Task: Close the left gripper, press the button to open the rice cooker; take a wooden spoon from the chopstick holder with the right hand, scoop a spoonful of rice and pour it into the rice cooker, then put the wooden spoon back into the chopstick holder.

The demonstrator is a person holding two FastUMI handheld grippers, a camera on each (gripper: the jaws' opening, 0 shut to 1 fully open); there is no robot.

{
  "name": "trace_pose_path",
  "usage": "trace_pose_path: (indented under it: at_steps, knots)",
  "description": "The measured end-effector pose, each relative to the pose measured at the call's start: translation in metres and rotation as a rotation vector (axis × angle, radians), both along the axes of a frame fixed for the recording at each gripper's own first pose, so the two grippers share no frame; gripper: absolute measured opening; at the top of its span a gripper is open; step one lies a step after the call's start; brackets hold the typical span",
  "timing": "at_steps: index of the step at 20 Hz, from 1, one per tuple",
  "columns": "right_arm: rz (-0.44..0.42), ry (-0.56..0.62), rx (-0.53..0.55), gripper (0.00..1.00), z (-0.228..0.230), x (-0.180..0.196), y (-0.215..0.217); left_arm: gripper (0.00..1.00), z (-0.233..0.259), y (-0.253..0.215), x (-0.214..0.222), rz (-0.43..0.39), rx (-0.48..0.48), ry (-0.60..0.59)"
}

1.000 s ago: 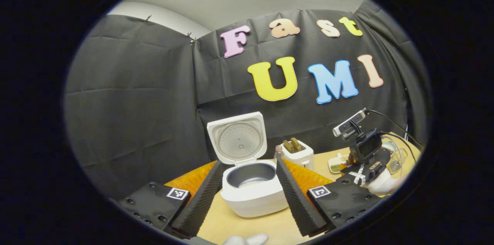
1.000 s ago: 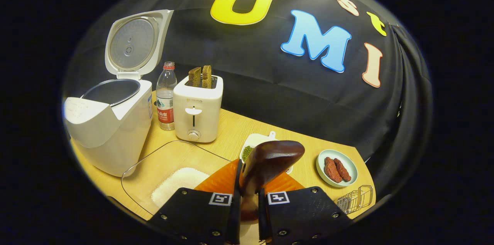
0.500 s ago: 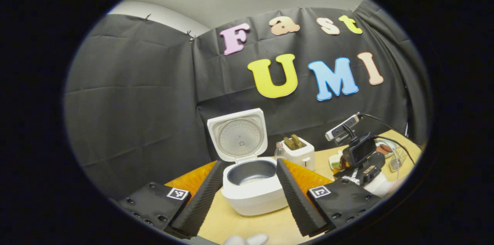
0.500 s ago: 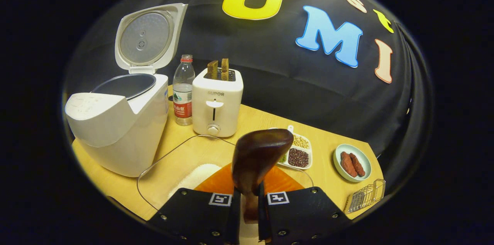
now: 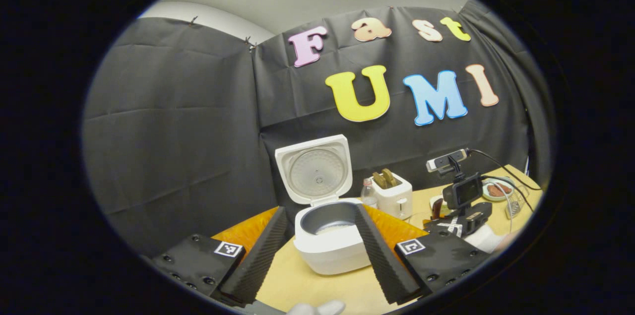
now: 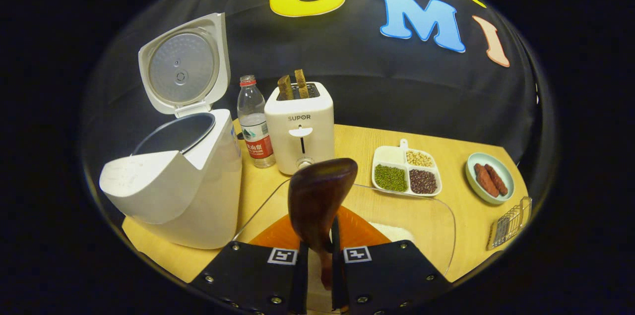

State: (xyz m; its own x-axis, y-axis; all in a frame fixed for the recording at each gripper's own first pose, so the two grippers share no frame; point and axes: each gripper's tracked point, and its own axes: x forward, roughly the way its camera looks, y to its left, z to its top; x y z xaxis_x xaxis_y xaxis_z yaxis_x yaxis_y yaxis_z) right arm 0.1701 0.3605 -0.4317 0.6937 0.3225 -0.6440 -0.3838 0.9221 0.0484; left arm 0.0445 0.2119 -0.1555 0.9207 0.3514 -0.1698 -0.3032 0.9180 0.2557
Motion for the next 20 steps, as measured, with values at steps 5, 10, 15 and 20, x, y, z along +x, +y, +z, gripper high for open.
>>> trace_pose_path:
  at_steps: [5,10,15,20]
  knots:
    - [-0.057,0.087,0.148,0.19,0.002,-0.003,0.004,0.94,0.001,0.007,0.001,0.014,-0.01,0.002]
    - [-0.181,0.198,0.372,0.19,0.007,0.003,-0.009,1.0,0.003,0.006,0.004,0.009,-0.006,0.002]
    - [-0.24,0.24,0.506,0.19,0.017,0.006,-0.015,0.97,0.008,0.006,0.009,0.0,-0.002,-0.006]
    - [-0.323,0.253,0.655,0.19,0.037,0.016,-0.039,0.97,0.015,0.006,0.013,-0.009,0.007,-0.015]
